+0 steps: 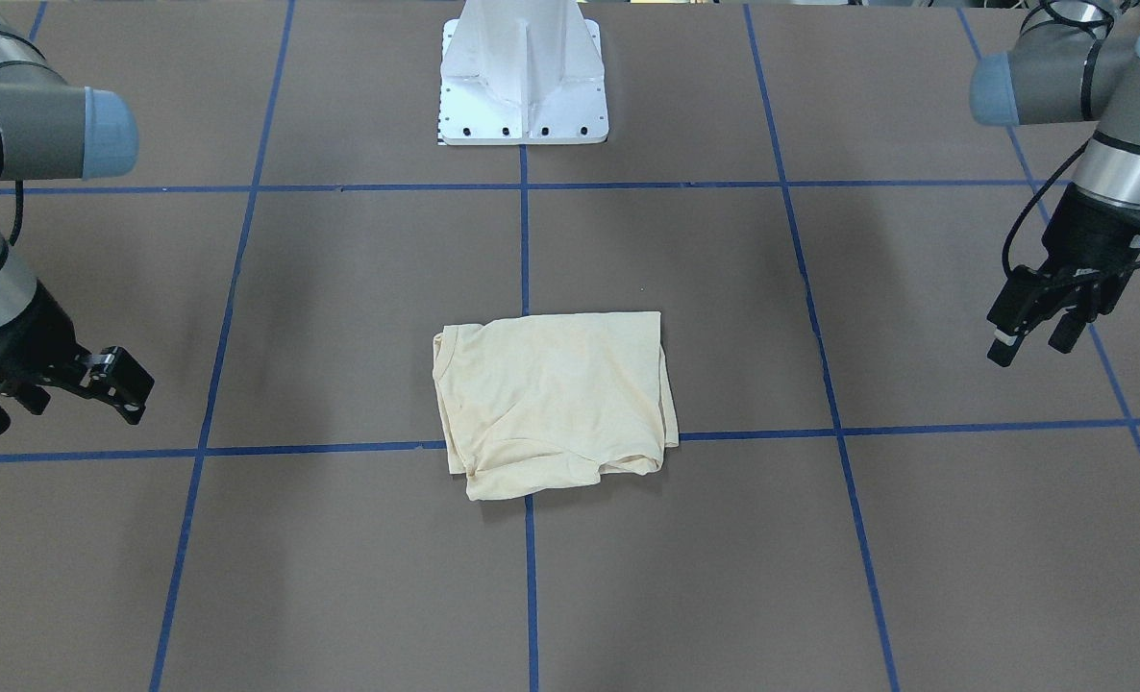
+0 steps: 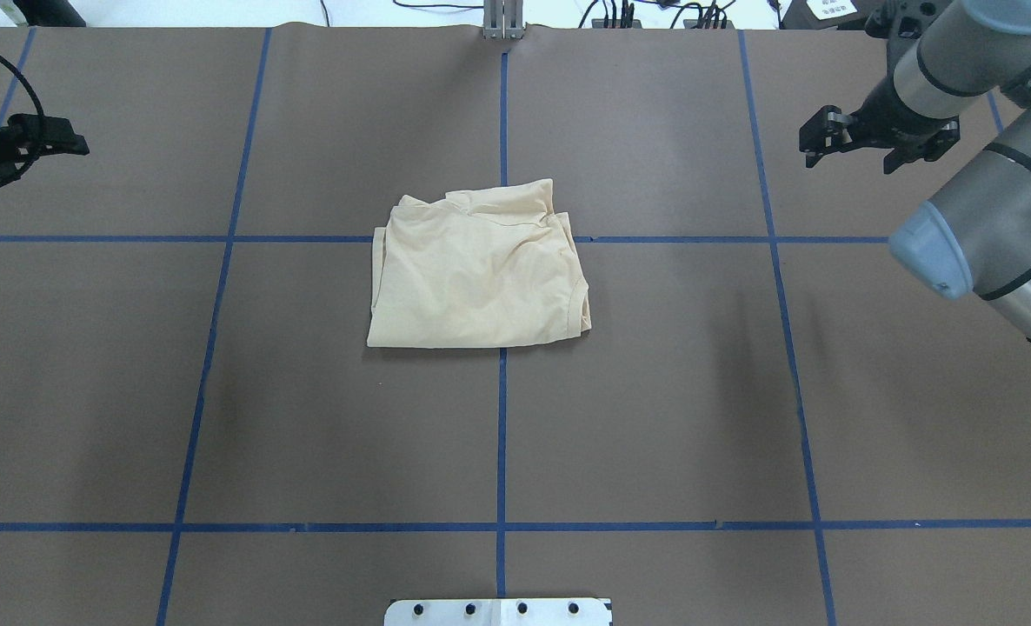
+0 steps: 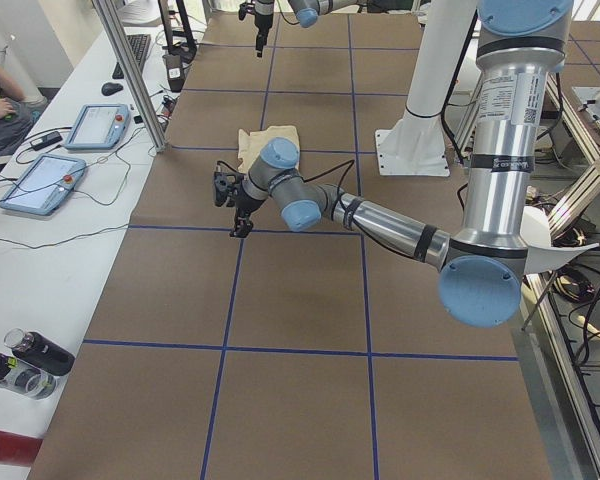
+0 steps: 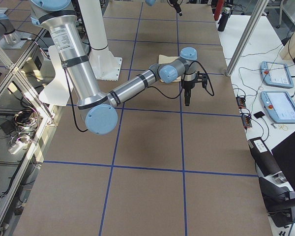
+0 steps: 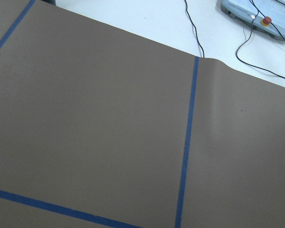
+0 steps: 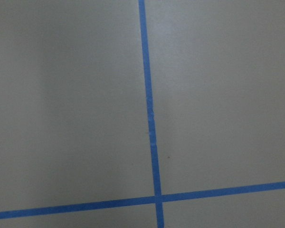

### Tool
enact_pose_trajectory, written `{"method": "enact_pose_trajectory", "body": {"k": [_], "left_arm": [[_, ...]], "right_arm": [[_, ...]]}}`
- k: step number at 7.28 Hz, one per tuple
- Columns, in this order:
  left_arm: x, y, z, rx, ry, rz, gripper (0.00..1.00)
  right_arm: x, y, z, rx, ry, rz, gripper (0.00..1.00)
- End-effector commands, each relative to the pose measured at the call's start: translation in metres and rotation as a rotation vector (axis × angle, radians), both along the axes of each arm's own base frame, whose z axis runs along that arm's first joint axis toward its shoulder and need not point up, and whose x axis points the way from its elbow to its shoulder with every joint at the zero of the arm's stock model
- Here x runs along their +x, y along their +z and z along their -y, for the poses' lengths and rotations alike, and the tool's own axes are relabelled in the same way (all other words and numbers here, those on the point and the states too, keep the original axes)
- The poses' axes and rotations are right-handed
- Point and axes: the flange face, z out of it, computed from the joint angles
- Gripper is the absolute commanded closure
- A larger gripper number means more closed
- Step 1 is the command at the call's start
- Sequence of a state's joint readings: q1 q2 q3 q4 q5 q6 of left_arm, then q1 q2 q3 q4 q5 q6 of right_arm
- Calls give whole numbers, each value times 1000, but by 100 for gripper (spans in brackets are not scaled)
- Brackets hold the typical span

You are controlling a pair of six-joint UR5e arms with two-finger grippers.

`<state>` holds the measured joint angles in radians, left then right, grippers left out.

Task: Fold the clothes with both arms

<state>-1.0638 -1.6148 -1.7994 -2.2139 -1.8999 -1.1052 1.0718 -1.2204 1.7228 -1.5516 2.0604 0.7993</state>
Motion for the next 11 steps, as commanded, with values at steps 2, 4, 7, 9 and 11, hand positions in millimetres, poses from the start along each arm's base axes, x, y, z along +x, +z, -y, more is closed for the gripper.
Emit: {"method": "enact_pose_trajectory", "body": {"k": [2, 4, 7, 9, 11], "left_arm": [[-67, 75, -32, 129, 285, 195, 0], [-126, 117, -42, 185, 449, 363, 0], [-226, 133, -43, 163, 591, 465, 0], [-217, 146, -47, 80, 640, 318, 0], [-213, 167, -58, 20, 656, 248, 0]], "right_arm": [[95, 87, -18, 74, -197, -46, 0], [155, 136, -42, 84, -263, -33, 0], [228, 189, -85, 85, -300, 47, 0], [248, 207, -104, 10, -305, 124, 0], [263, 213, -112, -65, -319, 145, 0]]}}
